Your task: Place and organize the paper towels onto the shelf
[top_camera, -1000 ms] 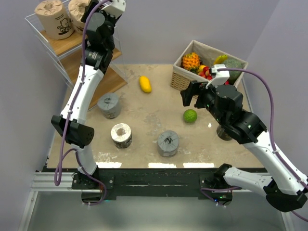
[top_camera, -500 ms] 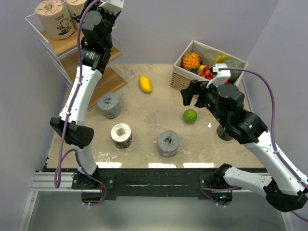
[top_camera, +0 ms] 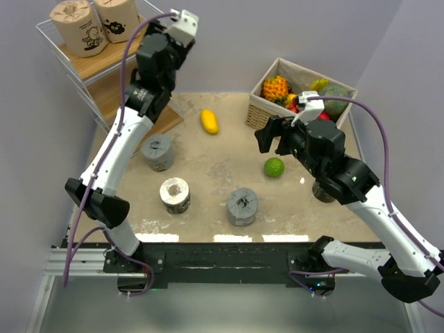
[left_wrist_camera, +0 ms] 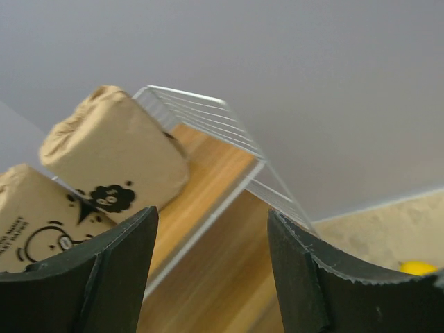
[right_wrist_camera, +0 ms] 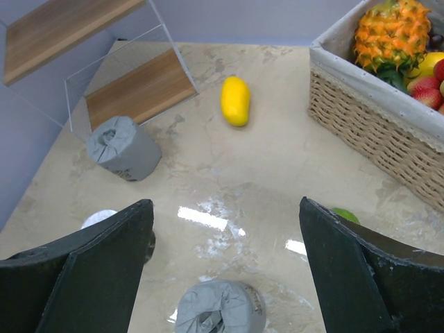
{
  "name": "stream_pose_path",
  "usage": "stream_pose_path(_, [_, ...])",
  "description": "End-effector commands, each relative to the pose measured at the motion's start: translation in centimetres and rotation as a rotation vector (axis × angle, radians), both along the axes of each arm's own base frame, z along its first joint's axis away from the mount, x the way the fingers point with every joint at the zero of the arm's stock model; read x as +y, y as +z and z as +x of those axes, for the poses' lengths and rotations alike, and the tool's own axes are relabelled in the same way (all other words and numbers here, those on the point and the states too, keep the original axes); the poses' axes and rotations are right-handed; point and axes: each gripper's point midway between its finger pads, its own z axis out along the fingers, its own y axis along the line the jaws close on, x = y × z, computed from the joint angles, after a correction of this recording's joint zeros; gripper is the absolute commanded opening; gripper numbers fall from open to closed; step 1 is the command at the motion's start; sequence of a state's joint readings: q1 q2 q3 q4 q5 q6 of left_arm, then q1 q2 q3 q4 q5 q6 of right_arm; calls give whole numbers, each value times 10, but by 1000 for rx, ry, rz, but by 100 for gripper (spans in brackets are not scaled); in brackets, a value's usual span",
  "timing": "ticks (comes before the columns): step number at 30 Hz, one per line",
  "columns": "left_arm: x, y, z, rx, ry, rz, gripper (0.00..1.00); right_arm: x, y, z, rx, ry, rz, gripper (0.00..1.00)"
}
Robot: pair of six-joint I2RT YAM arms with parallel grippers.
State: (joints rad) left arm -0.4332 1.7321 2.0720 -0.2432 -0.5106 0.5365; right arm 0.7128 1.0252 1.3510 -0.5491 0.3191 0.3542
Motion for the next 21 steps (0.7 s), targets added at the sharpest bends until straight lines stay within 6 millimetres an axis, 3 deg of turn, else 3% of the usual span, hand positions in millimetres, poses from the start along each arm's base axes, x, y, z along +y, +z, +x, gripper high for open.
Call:
stream_pose_path(1, [-32, -4, -57, 49, -102, -104, 70, 8, -5, 0, 0, 27, 34, 89])
stream_pose_path(2, [-34, -8, -63, 65, -113, -133, 70, 9, -13, 0, 15, 28, 25, 89])
stream_pose_path(3, [-37, -26, -69, 118, -125, -145, 70, 9, -16, -1, 22, 30, 22, 89])
stream_pose_path(5, [-39, -31, -87, 148, -170, -263, 70, 8, -27, -3, 43, 29, 11, 89])
stream_pose_path(8, [-38, -68, -111, 250, -196, -333, 72, 2, -42, -7, 71, 16, -6, 89])
stream_pose_path(9, [-32, -90, -120, 300, -178, -329, 74, 0, -45, -8, 77, 11, -11, 89])
stream_pose_path(11, [-25, -110, -129, 344, -137, -351, 76, -3, -55, -13, 90, 9, -17, 89])
stream_pose_path(12, [-19, -132, -136, 397, -100, -360, 77, -5, -58, -14, 93, 7, -18, 89])
stream_pose_path(17, [-1, -201, -148, 547, 35, -343, 79, -14, -67, -23, 94, 0, -13, 89])
stream_pose_path(21, [14, -244, -137, 634, 142, -308, 79, -12, -66, -24, 79, 14, 3, 89])
